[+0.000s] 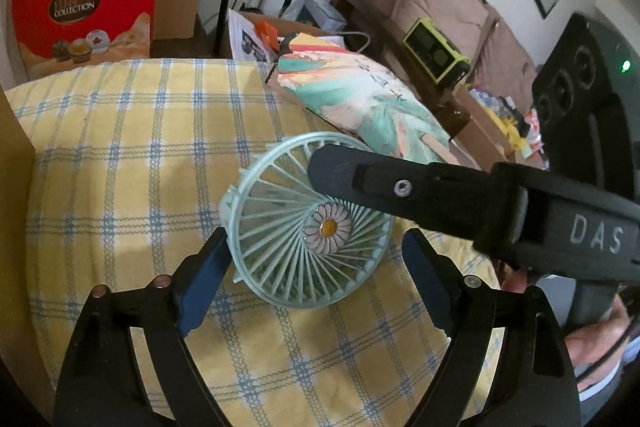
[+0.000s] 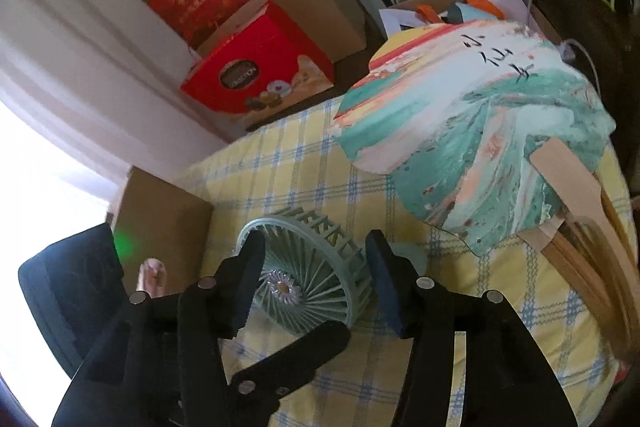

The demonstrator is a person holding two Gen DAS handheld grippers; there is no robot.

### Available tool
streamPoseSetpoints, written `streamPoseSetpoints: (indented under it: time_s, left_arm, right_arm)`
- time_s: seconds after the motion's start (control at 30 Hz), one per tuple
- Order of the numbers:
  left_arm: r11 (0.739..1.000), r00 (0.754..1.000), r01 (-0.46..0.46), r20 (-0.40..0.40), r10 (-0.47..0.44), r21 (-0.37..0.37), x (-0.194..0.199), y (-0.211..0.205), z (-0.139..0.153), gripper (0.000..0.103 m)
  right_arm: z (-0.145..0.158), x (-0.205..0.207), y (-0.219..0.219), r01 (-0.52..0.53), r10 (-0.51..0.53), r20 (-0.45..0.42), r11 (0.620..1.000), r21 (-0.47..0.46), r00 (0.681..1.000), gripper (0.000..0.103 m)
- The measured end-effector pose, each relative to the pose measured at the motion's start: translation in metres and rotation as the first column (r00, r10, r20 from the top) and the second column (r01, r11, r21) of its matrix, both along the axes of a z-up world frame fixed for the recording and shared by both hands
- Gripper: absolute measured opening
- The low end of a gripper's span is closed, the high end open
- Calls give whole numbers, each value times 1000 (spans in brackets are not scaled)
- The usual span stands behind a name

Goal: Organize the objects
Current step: 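Move both tools to the mint-green mini fan and close them on it, then lift the mint-green fan with both tools and carry it into the box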

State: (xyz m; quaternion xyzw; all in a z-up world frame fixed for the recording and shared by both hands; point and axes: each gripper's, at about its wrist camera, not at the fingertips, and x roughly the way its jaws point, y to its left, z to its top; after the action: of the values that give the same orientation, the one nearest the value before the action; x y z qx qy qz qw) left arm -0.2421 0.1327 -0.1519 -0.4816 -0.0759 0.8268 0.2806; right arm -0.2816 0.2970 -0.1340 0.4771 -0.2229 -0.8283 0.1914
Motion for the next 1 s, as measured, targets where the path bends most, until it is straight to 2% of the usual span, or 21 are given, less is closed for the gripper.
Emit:
streamPoseSetpoints:
  time_s: [0.07,0.2,0.5,1.0]
  left_arm:
    - [1000,1000,0,-3,0,5,0,-1,0,84]
    - [1000,1000,-25,-1,25,18,-2,-6,0,74]
    - [998,998,-54,-23,55,19,5,-9,16,74]
    - [994,986,-87,-137,94,61,41,-40,96,74]
  right_arm:
    - [0,0,-3,-6,6,-3,1000,20,1000,56]
    - [0,2,-5,-15,15,-12,999,47,1000,54]
    - [5,11,-7,13,-13,-8,999,39,1000,54]
    - [85,46,-30,-17,21,-125,999,37,992,53]
